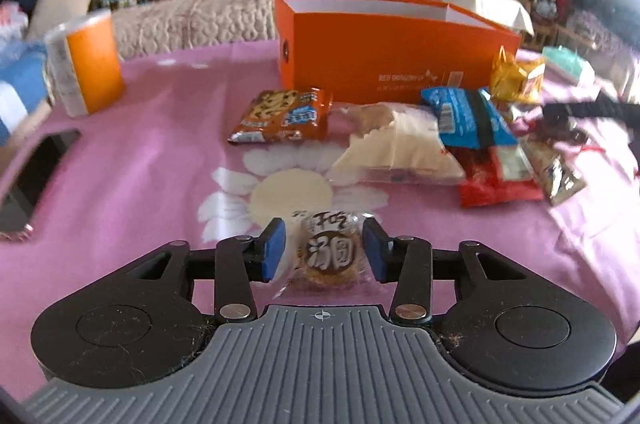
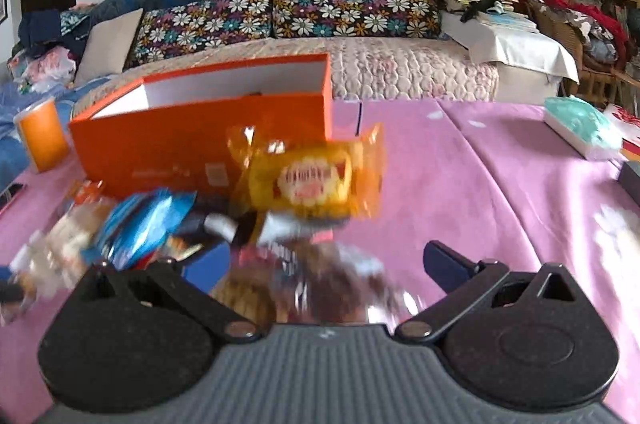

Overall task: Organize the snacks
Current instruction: 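Grasp the round cake pack with the left gripper while the right grasps a clear bag of dark snacks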

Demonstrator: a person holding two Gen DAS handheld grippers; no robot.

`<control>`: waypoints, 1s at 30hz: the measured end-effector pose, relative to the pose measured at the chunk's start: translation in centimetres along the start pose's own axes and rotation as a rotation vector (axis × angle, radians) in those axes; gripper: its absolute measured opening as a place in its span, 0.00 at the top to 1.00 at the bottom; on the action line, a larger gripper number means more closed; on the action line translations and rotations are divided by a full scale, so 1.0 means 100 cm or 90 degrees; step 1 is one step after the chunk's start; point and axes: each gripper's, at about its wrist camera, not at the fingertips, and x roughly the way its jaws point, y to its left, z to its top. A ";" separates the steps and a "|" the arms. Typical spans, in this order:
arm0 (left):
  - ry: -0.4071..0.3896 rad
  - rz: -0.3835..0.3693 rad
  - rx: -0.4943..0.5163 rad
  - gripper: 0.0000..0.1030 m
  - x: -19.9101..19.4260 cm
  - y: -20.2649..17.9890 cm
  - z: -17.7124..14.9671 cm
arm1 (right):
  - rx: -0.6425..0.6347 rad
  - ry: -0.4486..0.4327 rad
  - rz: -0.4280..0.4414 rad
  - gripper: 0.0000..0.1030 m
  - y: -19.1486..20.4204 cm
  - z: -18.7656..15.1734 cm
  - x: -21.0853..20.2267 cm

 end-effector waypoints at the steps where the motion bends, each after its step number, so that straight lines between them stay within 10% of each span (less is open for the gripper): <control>1: -0.001 0.003 0.007 0.77 -0.001 -0.001 -0.001 | 0.002 0.005 0.001 0.01 -0.001 0.003 0.008; 7: 0.005 0.001 -0.015 0.67 0.000 0.006 0.000 | 0.060 0.082 0.008 0.26 -0.020 -0.005 0.031; 16: 0.001 0.010 -0.039 0.50 -0.004 0.016 -0.003 | 0.039 0.075 -0.110 0.19 -0.023 -0.059 -0.040; 20: -0.016 0.020 -0.040 0.40 -0.009 0.019 -0.005 | 0.093 0.030 -0.062 0.08 -0.034 -0.066 -0.069; 30: -0.013 0.027 -0.051 0.30 -0.008 0.026 -0.005 | 0.014 0.065 -0.076 0.19 -0.016 -0.081 -0.069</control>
